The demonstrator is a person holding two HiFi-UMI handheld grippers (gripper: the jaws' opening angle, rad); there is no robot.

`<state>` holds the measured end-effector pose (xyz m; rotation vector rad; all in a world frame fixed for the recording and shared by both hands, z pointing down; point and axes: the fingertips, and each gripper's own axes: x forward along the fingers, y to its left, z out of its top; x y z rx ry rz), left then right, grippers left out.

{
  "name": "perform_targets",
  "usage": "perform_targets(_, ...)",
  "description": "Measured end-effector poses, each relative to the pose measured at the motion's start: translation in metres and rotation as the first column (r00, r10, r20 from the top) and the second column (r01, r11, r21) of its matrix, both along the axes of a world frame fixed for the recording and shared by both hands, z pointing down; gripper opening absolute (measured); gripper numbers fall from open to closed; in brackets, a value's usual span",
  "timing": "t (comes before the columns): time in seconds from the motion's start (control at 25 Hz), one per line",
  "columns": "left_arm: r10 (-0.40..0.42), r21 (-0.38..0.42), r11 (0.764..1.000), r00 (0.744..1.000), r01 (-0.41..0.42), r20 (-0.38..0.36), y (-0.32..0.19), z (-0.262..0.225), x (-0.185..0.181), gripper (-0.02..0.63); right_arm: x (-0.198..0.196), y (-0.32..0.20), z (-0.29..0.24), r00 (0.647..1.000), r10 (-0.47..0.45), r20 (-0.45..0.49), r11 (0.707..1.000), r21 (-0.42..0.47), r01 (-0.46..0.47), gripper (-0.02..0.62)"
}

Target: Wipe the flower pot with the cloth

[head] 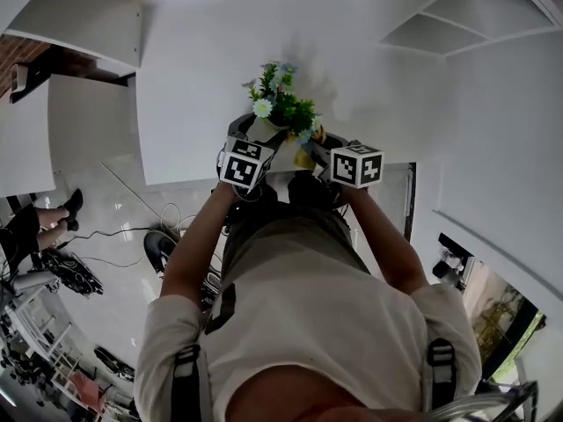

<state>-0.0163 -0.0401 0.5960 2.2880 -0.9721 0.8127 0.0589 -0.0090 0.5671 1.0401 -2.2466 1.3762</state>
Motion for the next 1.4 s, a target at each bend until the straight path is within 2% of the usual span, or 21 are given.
perform_targets(0.08, -0.029, -0.001, 1.0, 1.0, 0.029, 0.005, -0.001, 0.002, 0.002, 0.353, -0.013, 0.014, -0.003, 0.994, 0.006, 0.105, 0.998, -0.063, 0.0, 0.121)
perform_targets(0.16, -0.018, -0.011, 1.0, 1.0, 0.019, 0.016, 0.002, 0.003, 0.005, 0.353, -0.02, 0.018, -0.01, 0.99, -0.006, 0.143, 0.998, -0.056, 0.014, 0.121)
perform_targets(0.24, 0.028, -0.026, 0.999, 1.0, -0.028, 0.012, 0.007, 0.002, 0.006, 0.353, -0.013, 0.009, -0.02, 0.991, 0.012, 0.132, 1.0, -0.016, -0.01, 0.121)
perform_targets(0.44, 0.083, -0.007, 0.997, 0.996, -0.083, -0.031, 0.014, -0.024, -0.029, 0.353, 0.037, -0.03, -0.038, 0.983, 0.162, 0.089, 0.984, 0.059, -0.167, 0.121)
perform_targets(0.52, 0.092, -0.012, 0.996, 0.994, -0.093, -0.05, 0.006, -0.02, -0.038, 0.353, 0.051, -0.041, -0.04, 0.973, 0.211, 0.094, 0.974, 0.062, -0.217, 0.123)
perform_targets(0.6, 0.109, -0.01, 0.994, 0.991, -0.11, -0.073, -0.007, -0.014, -0.037, 0.353, 0.048, -0.044, -0.044, 0.965, 0.225, 0.135, 0.972, 0.038, -0.232, 0.123)
perform_targets(0.84, 0.212, -0.026, 0.977, 0.976, -0.214, -0.057, -0.012, -0.002, -0.017, 0.353, -0.004, -0.022, -0.057, 0.985, 0.086, 0.147, 0.995, 0.031, -0.091, 0.123)
perform_targets(1.08, 0.196, 0.011, 0.981, 0.98, -0.195, -0.037, 0.003, 0.012, 0.004, 0.35, -0.047, 0.0, -0.08, 0.986, -0.091, 0.138, 0.993, 0.085, 0.079, 0.124)
perform_targets(1.2, 0.19, -0.03, 0.981, 0.982, -0.191, -0.023, 0.009, 0.012, 0.009, 0.35, -0.064, 0.002, -0.093, 0.975, -0.159, 0.153, 0.983, 0.116, 0.142, 0.126)
perform_targets(1.28, 0.208, -0.062, 0.976, 0.978, -0.208, -0.008, 0.016, 0.016, 0.01, 0.347, -0.06, -0.002, -0.092, 0.98, -0.152, 0.13, 0.982, 0.131, 0.135, 0.126)
perform_targets(1.4, 0.214, -0.071, 0.974, 0.977, -0.215, -0.014, 0.023, 0.01, 0.004, 0.347, -0.025, -0.017, -0.095, 0.989, -0.018, 0.144, 0.992, 0.125, 0.0, 0.124)
